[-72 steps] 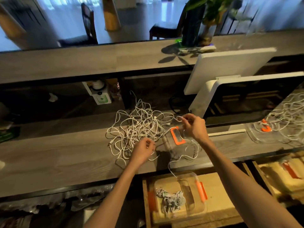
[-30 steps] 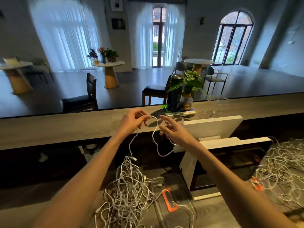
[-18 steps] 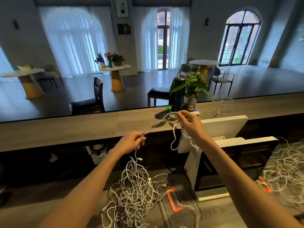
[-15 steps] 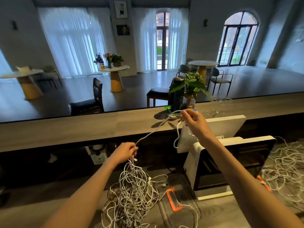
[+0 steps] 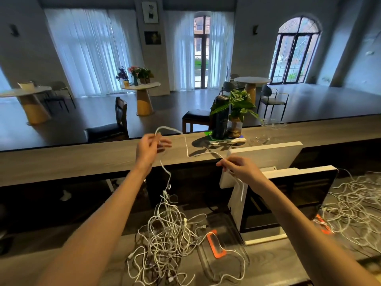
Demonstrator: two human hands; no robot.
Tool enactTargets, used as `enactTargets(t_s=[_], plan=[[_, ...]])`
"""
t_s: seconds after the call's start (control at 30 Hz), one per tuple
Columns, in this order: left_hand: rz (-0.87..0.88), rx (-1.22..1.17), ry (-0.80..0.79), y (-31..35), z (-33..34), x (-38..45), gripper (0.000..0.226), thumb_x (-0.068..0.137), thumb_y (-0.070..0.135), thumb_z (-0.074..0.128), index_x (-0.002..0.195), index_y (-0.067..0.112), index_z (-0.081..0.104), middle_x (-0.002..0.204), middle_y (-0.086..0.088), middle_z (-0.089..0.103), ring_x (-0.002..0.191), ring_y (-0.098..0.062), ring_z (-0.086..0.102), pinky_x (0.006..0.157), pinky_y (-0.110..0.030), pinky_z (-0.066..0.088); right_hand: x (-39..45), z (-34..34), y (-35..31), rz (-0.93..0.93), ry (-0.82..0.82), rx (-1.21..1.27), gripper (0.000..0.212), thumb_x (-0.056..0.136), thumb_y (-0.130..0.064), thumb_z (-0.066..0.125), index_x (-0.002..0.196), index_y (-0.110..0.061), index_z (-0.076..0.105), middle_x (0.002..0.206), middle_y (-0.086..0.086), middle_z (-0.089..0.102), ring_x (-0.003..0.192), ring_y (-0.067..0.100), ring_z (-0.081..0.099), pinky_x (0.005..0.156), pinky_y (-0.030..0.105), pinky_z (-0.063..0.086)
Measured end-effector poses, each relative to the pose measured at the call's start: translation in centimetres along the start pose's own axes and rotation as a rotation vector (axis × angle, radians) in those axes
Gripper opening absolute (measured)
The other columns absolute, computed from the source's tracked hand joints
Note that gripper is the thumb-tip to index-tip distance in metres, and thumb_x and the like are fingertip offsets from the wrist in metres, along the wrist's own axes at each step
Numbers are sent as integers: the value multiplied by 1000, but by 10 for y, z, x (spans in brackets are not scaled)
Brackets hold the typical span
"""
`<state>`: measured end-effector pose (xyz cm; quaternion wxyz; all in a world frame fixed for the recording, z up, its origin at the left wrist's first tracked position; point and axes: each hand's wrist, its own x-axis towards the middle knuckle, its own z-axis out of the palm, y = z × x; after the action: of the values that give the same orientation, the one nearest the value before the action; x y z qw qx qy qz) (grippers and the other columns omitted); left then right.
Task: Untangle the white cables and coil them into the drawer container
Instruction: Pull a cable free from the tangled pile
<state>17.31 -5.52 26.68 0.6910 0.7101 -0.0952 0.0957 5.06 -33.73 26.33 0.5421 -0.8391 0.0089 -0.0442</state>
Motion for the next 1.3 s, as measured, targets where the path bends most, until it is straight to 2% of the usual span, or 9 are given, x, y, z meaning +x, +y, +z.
enactTargets(t_s=[0.17,0.37,0.57,0.7,0.83,0.93,1.0,1.07,1.3], plan=[[131,178,-215,71,19,-5,28,102,31,54,109,5,64,79,-8,73,64,-22,68,59,-28,58,-1,10,-7,-88,6,-15,28,105,-23,57,132,-21,65,91,1,72,87,6,67,70,12,48],[73,324,-563,46,37,-46,24,100,33,58,101,13,71,68,-3,67,51,-15,50,47,-22,37,-14,20,-9,-233,-59,-61,59,103,-27,60,154,-43,33,92,-5,75,93,8,72,80,14,54],[20,362,-680,20,36,-93,26,99,38,61,102,14,70,68,-3,68,55,-15,54,51,-19,38,-40,33,11,-290,-104,-247,18,104,-25,59,113,-19,74,80,-11,68,70,-4,62,63,12,45],[-35,477,-743,-16,15,-117,25,98,39,63,100,16,71,76,-2,73,66,-11,67,62,-18,48,-64,36,42,-216,-109,-283,17,103,-29,59,103,-23,75,78,-9,70,71,4,65,64,16,49],[-155,416,-872,-59,-18,-143,23,96,33,69,115,21,69,106,1,77,93,-29,70,77,-42,54,-90,33,77,-79,-115,-312,17,102,-30,62,92,-33,76,75,-17,71,73,-1,66,63,13,47],[-175,369,-910,-88,-33,-168,25,96,21,69,121,16,66,116,0,74,108,-20,69,89,-35,56,-109,34,102,3,-92,-323,21,102,-30,63,84,-37,72,69,-17,68,65,-3,61,59,13,43],[-207,449,-876,-113,-43,-185,17,98,29,64,112,20,71,107,2,76,100,-23,71,91,-42,57,-120,32,119,67,-53,-355,19,103,-30,61,88,-31,74,72,-10,68,64,2,59,57,15,41],[-287,518,-843,-132,-53,-202,22,100,37,57,98,22,73,90,-1,77,74,-35,66,67,-39,55,-131,29,136,117,-58,-403,17,103,-29,61,91,-29,74,74,-10,68,65,2,57,59,17,40],[-456,484,-872,-170,-70,-258,29,97,37,61,90,12,72,69,-11,61,55,-10,55,56,-21,45,-171,31,222,293,-123,-489,20,103,-22,61,87,-30,71,72,-11,68,65,2,61,55,14,42]])
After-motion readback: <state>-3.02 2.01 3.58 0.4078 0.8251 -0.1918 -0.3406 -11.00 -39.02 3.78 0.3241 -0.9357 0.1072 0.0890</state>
